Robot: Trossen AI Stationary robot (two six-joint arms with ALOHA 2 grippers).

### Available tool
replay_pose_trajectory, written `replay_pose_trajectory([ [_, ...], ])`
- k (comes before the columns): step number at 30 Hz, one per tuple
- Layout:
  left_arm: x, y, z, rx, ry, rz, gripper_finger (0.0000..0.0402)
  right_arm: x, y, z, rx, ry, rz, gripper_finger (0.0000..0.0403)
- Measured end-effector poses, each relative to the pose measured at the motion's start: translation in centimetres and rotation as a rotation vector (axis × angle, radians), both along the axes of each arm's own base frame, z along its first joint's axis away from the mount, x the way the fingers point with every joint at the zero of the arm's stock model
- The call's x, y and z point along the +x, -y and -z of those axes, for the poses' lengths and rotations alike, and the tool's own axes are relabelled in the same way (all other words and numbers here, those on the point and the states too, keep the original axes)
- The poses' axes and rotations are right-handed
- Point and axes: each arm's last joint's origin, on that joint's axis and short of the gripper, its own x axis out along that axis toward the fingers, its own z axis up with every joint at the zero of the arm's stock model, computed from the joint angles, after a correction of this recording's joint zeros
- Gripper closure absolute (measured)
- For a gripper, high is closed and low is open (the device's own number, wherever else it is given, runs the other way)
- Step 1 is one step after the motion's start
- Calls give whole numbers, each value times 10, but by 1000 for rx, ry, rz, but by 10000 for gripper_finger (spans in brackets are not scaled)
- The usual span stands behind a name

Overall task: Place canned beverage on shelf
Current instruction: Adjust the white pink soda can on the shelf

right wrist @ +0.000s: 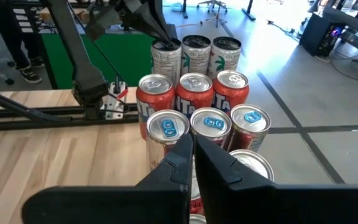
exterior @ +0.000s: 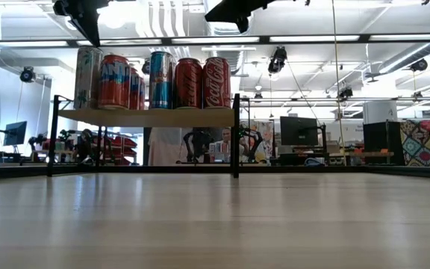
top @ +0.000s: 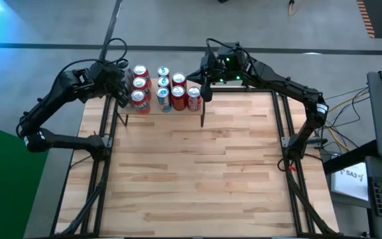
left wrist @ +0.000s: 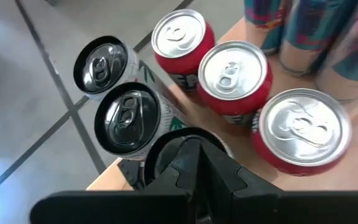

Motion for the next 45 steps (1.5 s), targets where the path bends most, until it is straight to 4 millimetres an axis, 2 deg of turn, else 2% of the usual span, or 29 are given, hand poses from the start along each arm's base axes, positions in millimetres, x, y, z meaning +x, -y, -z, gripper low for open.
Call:
replay_pose_trajectory([
  [16,13,-10,8,-18,-54,-1,402,0,0,2,8,-15,0,394],
  [29,12,-9,7,-8,-43,-19,402,-1,0,2,11,-18,1,394],
  [45,-7,4,-4,-29,-49,-38,402,-1,0,1,12,-18,1,394],
])
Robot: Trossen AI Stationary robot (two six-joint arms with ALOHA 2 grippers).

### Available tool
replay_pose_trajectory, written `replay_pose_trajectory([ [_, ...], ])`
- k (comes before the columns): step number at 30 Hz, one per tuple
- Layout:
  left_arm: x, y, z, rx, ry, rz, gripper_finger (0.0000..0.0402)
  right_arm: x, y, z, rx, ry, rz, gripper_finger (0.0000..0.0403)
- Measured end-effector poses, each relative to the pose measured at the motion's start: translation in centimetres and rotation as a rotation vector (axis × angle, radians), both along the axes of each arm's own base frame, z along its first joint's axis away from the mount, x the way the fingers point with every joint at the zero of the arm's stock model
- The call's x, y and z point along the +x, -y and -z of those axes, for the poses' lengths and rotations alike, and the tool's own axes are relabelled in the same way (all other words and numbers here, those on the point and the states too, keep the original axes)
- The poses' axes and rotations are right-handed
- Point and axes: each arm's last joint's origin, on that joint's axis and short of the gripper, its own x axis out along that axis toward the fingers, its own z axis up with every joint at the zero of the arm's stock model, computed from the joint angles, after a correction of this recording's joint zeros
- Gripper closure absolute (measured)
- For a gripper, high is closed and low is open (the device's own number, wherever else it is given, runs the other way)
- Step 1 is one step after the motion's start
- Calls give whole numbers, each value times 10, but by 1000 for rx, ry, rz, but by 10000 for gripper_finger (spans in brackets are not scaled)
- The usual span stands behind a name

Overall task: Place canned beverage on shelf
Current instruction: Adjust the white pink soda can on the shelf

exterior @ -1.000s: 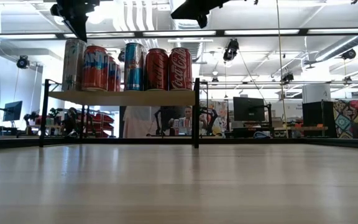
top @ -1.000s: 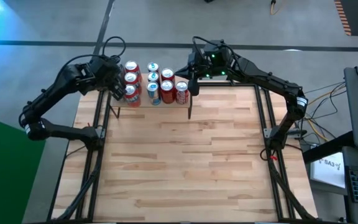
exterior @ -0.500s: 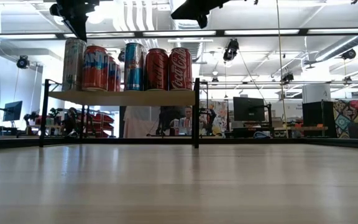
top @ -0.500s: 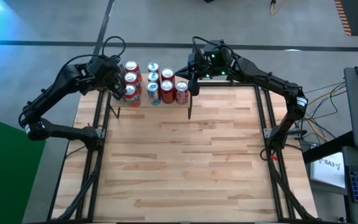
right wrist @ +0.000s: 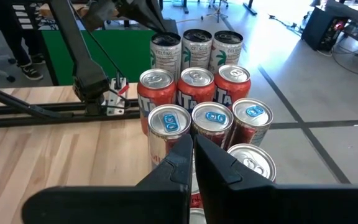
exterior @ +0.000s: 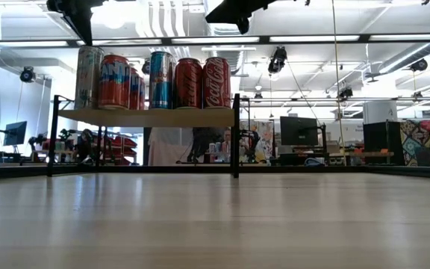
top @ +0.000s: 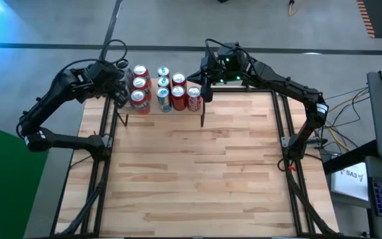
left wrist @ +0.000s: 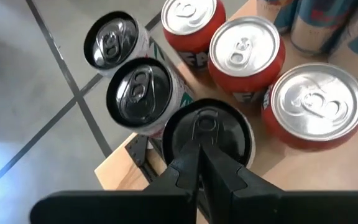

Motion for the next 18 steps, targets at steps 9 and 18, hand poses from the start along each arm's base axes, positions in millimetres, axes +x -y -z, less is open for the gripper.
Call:
replay_pose_trajectory([
  [9,0,0,1,-8,-6,-5,402,0,0,0,0,0,0,394],
  [18,-3,2,3,-36,-16,-32,402,0,0,0,0,0,0,394],
])
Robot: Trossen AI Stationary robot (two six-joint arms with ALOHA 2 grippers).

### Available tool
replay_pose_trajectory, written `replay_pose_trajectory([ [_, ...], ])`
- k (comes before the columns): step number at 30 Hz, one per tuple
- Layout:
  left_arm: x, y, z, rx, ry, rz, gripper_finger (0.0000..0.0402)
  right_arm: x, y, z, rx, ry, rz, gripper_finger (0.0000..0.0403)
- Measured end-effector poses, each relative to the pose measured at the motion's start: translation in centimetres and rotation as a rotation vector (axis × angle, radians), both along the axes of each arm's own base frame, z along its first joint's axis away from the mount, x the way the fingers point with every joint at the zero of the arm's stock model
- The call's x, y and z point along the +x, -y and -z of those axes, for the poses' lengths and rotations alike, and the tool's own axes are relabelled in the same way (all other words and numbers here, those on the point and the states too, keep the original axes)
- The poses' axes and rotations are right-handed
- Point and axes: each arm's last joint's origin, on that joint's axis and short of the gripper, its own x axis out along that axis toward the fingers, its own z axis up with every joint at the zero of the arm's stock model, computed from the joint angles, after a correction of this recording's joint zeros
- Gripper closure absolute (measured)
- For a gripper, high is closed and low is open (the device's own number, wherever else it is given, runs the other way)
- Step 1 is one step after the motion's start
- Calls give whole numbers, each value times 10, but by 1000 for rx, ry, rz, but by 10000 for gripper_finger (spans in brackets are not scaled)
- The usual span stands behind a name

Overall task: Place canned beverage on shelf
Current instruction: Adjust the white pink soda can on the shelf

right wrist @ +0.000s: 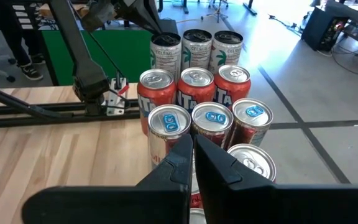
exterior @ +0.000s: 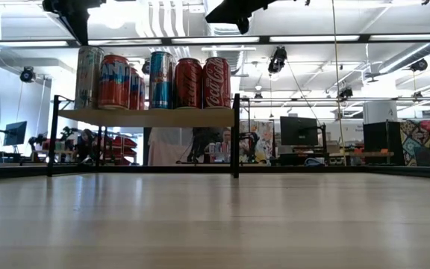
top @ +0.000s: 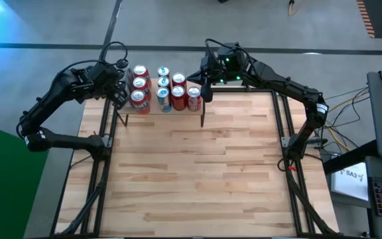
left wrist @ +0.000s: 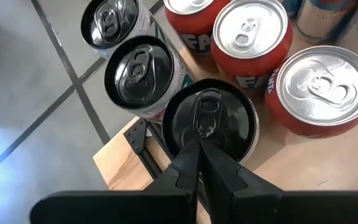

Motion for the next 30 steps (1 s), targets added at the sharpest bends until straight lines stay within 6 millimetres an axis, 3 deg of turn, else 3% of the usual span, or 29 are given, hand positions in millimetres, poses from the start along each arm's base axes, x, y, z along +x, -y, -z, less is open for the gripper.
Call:
replay_pose_trajectory([
  [30,-1,1,0,-28,20,-7,402,0,0,0,-3,-1,-1,394],
])
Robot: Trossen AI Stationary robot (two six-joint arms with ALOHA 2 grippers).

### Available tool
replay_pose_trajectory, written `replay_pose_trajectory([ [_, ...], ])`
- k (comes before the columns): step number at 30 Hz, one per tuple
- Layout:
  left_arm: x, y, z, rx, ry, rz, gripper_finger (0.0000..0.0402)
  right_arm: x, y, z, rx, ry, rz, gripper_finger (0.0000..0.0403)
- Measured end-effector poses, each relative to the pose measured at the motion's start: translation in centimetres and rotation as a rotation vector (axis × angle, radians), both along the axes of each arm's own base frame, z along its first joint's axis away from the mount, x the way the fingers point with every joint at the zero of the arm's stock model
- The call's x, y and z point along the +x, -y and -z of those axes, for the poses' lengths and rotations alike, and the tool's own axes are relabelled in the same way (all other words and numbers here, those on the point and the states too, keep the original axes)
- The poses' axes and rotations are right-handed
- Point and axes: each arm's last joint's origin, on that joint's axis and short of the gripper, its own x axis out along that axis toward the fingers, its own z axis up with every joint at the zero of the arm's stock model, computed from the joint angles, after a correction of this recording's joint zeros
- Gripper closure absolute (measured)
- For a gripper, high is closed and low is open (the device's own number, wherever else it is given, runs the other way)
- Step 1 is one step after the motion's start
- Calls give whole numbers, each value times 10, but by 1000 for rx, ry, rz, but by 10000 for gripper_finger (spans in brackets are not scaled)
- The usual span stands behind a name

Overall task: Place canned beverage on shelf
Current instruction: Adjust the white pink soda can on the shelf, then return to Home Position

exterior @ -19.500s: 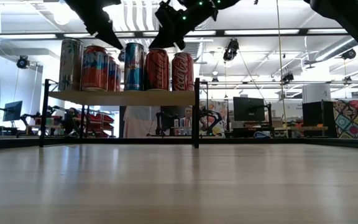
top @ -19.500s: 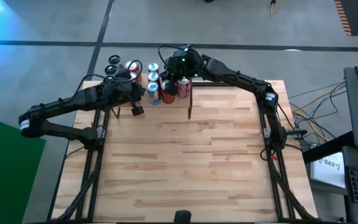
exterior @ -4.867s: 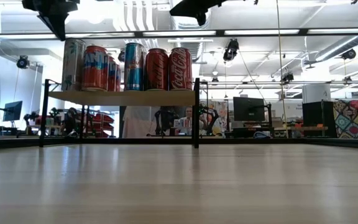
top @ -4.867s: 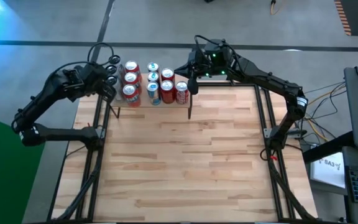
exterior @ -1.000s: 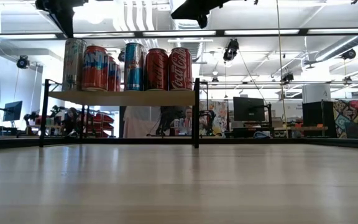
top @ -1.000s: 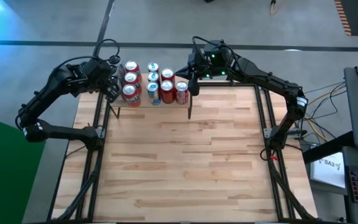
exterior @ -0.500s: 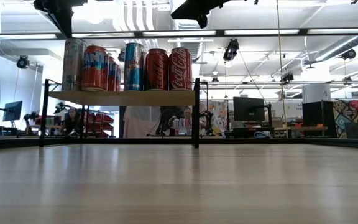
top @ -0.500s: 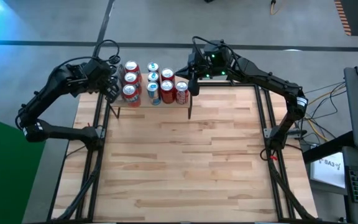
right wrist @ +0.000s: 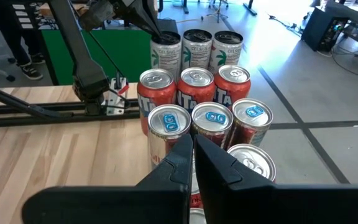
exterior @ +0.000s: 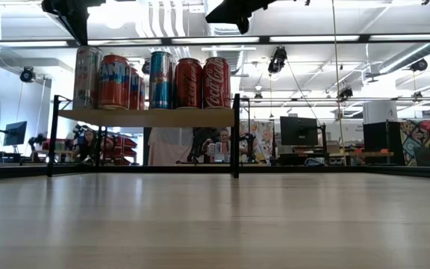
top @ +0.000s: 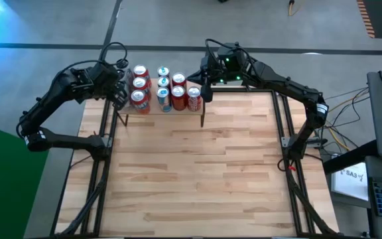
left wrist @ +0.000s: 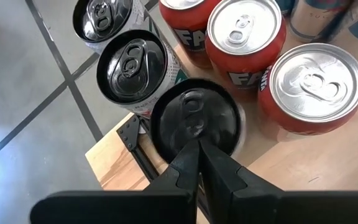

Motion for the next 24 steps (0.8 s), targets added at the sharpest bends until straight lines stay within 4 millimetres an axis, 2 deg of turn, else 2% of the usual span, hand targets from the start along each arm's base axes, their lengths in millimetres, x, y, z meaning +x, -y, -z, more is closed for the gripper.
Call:
replay_pose_trajectory([
  [7,-1,1,-1,12,8,10,402,0,0,0,0,0,0,394],
  [14,-11,8,-11,76,86,24,402,0,-4,-1,-31,-2,-20,394],
  [24,-26,35,-29,209,321,148,402,3,-21,-6,-73,8,-74,394],
])
